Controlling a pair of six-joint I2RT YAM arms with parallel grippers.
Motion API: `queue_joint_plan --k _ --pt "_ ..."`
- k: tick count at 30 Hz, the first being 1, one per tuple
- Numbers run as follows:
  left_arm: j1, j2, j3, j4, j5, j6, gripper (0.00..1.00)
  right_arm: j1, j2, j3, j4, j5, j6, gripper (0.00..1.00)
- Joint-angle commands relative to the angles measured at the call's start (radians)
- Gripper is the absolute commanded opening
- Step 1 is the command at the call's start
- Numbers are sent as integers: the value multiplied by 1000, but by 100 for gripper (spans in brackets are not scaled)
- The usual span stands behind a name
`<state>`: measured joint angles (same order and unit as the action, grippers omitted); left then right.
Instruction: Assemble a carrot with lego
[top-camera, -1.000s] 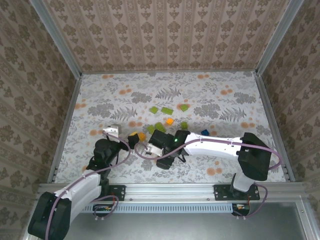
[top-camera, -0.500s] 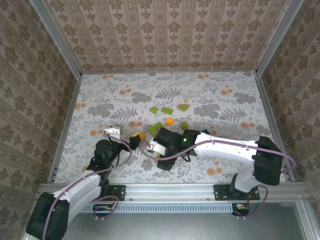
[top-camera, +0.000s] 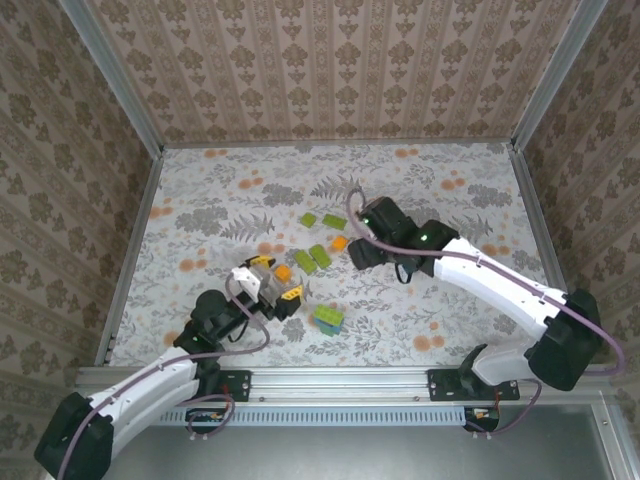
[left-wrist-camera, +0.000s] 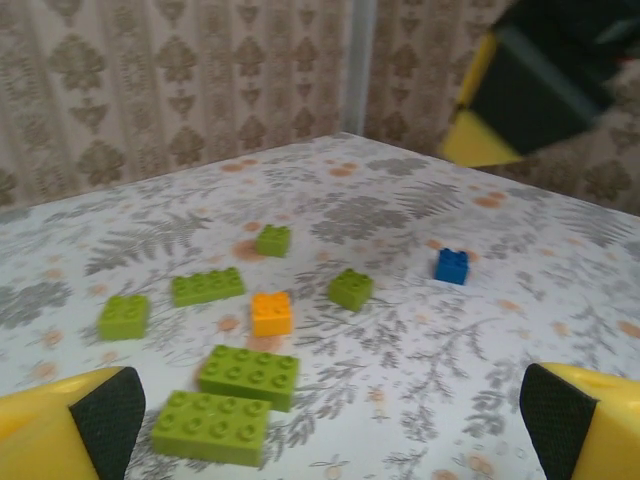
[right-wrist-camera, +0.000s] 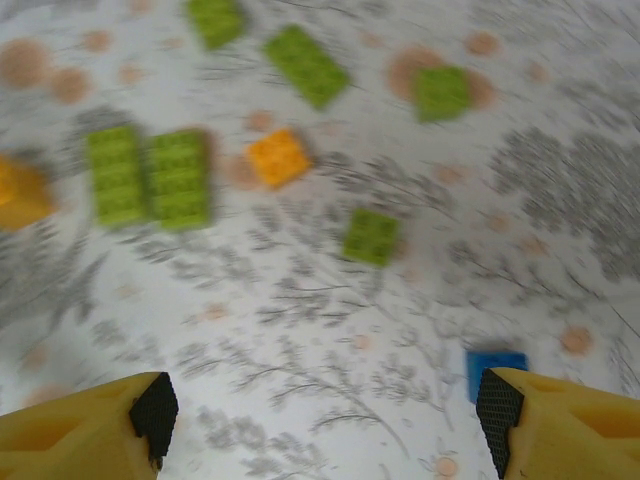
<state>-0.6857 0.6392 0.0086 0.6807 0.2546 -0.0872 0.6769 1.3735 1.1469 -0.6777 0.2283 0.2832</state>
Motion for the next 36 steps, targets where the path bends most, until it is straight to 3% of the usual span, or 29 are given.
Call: queue_joint_plan --k 1,17,25,36 --pt "-32 -8 -22 12 78 70 100 -55 77 -43 16 -37 95 81" --pt "-70 -13 -22 31 189 107 100 -100 500 168 102 -57 83 77" --pt "-81 26 -22 60 187 121 100 -129 564 208 99 -55 85 73" --pt "-84 71 -23 91 169 126 100 -175 580 172 136 -127 89 60"
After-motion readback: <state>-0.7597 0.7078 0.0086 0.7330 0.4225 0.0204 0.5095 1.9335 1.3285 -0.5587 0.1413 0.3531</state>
